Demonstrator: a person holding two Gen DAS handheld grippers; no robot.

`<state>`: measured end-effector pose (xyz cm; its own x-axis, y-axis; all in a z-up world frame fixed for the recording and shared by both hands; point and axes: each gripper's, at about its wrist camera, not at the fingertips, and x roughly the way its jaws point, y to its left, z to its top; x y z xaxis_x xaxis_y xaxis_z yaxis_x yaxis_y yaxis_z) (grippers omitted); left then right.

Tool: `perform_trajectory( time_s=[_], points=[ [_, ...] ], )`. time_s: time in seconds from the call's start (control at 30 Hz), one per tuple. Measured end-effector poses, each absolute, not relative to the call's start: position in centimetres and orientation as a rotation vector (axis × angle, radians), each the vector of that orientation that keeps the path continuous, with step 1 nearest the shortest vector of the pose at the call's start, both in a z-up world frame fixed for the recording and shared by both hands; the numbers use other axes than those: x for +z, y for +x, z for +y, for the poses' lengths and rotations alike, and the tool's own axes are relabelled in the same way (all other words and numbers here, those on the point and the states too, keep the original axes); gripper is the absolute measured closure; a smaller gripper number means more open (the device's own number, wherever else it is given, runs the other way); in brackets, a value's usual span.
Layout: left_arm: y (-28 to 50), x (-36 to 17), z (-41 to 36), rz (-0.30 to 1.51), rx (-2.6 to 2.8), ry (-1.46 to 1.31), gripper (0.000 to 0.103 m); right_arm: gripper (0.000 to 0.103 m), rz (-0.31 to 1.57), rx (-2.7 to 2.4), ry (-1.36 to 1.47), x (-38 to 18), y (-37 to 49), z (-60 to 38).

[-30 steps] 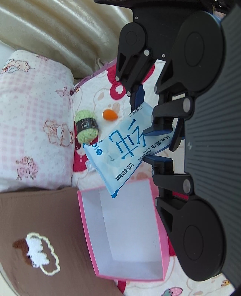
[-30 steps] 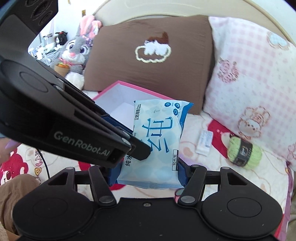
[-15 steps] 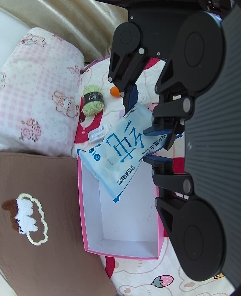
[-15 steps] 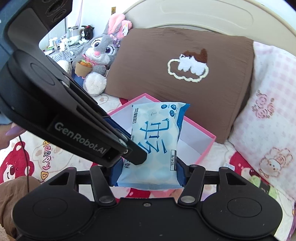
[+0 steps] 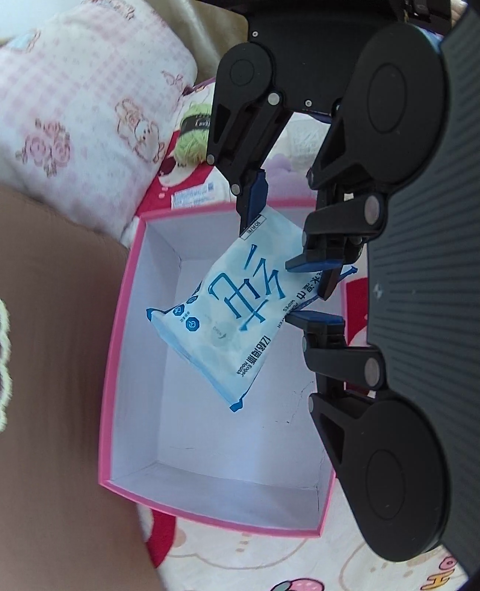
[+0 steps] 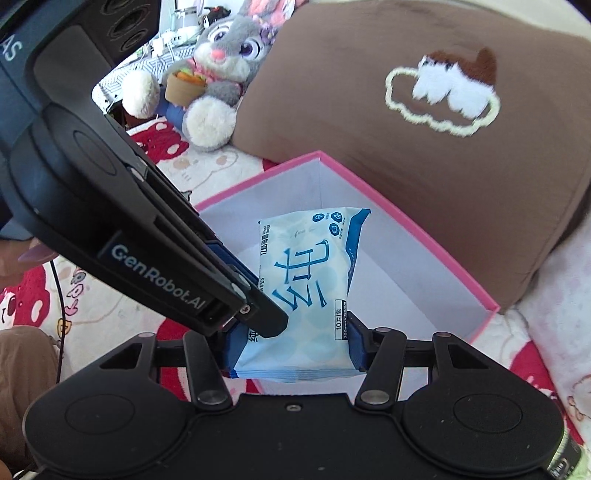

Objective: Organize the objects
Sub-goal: 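Lift the wet-wipes pack with the left gripper and carry it over the pink box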

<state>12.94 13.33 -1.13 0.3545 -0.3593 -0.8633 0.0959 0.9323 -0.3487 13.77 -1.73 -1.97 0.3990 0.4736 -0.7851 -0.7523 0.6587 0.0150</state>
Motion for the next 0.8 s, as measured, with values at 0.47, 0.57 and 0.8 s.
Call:
perform_trajectory(
  time_s=[0.47,0.57,0.8],
  points=[
    [17.7,-7.1,15.2,1.284,-0.257,-0.327,0.083,0.045,0.973,0.881,-0.42,-6.9,19.2,0.3],
    [18.5,-7.9,15.5,1.299,-0.259,-0.348,0.082,0.045,0.977,0.915,-0.46,-7.2,19.9,0.3],
    [19.1,-8.9,15.5,1.313,-0.268,-0.359,0.082,0.045,0.991,0.965,-0.553,-7.5,20.5,0.7]
  ],
)
